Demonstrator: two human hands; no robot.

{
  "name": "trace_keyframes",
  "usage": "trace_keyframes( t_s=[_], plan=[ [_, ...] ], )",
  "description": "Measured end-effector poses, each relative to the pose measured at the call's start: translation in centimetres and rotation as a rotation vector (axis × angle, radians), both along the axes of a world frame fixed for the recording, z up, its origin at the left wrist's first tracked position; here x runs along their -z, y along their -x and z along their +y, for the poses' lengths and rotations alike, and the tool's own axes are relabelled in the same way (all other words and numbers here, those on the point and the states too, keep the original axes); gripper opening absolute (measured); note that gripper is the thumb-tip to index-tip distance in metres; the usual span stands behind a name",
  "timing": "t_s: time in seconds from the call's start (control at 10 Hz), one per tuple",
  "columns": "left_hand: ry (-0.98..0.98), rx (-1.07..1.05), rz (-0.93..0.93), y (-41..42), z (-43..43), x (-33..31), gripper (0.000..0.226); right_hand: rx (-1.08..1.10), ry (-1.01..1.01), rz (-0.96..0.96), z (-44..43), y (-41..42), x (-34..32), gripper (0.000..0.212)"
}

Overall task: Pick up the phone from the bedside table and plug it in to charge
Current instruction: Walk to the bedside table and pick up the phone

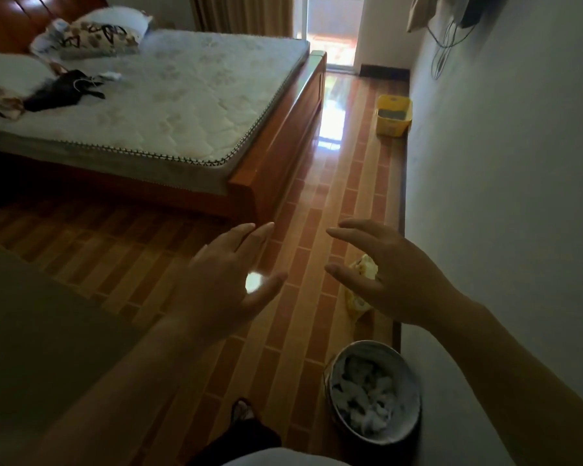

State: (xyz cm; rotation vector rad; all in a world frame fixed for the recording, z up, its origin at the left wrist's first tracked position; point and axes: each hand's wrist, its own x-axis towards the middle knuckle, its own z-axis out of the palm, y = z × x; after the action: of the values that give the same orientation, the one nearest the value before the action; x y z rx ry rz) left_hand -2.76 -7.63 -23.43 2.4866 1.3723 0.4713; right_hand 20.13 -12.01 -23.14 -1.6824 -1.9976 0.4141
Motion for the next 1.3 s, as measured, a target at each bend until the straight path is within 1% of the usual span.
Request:
trace_keyframes(
  t_s=[0.1,0.2,0.3,0.4,0.6,0.7,0.8,0.9,1.0,1.1,1.2,1.3],
  plan=[
    [0.068,-0.05,0.015,1.0,1.1,1.0,0.064,-0.036,0.085,0.011,1.3,0.9,1.3,0.064],
    [0.124,-0.085,0.051,2.5,2.5,1.9,0.067,-0.104,0.222,0.01,3.3,2.3,2.7,0.069],
    [0.209,-0.132,0.065,4.6,4.4,3.5,0.072,-0.124,0.268,0.012,6.0,4.3,3.9,0.068],
    [0.226,-0.174,0.063,7.3,7.6,4.5,0.075,-0.152,0.273,0.027,9.7,6.7,4.4,0.067],
    [0.237,-0.195,0.073,11.9,15.9,4.4,0.069,-0.232,0.33,-0.013,18.9,12.1,4.0,0.061],
    [0.197,-0.202,0.032,14.4,19.9,3.8,0.067,-0.231,0.294,-0.03,23.2,14.6,3.5,0.059],
    [0.179,-0.226,-0.03,16.6,23.3,3.6,0.067,-0.246,0.245,-0.007,27.3,17.0,3.0,0.057],
    [0.172,-0.278,-0.074,18.5,26.7,4.0,0.069,-0.297,0.273,-0.007,31.7,19.2,2.6,0.055],
    [0.185,-0.308,-0.079,20.3,30.5,4.7,0.07,-0.361,0.324,-0.031,36.4,21.2,2.6,0.053],
    [0.186,-0.36,-0.047,22.2,35.0,5.5,0.066,-0.414,0.334,-0.055,41.9,23.1,3.0,0.053],
    [0.168,-0.415,-0.022,23.9,41.0,6.2,0.061,-0.471,0.339,-0.069,48.7,24.7,3.6,0.057],
    [0.193,-0.449,0.01,25.0,47.7,6.5,0.06,-0.51,0.33,-0.076,56.6,26.1,4.2,0.057]
  ],
)
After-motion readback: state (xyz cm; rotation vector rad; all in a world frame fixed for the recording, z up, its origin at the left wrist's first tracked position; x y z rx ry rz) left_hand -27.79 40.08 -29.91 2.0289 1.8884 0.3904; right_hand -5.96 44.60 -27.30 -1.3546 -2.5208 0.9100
